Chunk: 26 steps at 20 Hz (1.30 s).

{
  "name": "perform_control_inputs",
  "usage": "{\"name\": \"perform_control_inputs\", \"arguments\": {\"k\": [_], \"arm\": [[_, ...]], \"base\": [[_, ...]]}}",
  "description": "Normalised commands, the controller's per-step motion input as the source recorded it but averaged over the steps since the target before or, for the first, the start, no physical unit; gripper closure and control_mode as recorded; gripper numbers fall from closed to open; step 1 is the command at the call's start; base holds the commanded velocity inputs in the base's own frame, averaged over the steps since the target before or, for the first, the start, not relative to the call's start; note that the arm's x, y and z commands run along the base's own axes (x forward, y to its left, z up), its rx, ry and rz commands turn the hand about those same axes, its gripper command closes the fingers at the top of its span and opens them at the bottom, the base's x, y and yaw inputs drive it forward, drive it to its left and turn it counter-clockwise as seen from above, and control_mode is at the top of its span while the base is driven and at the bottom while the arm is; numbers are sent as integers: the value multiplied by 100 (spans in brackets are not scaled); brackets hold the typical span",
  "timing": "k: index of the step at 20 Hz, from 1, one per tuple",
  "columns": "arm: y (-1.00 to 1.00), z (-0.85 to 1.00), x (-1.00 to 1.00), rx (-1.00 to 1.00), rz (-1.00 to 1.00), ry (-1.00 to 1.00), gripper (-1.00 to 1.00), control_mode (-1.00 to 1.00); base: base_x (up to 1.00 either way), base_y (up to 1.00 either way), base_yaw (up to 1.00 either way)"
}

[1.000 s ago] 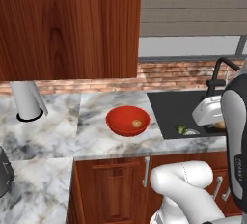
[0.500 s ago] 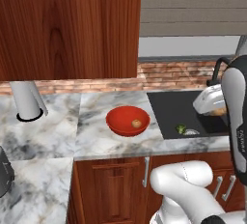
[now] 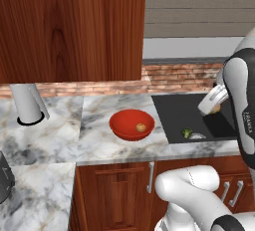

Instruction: Pick the tangerines from the cabinet and place them in one bowl. Pick the broccoli from the sink and place it in the other bowl.

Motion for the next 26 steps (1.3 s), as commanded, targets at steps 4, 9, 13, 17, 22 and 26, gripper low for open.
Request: {"name": "perform_control_inputs", "arguments": {"k": [4,9,13,17,22,26], "arm": [[-1,-35,58,-6,21,-1,100,-100],[11,-23,33,-11,11,-4,100,-100],[30,-15,51,-12,1,-3,100,-100],[20,-8,39,-4,0,-8,100,-100],[4,-19,44,1,9,-8,100,-100],[0,-28,42,2,13,-6,100,-100]], "base": [[0,0,0],[0,0,0],[0,0,0],[0,0,0],[0,0,0],[0,0,0]]}}
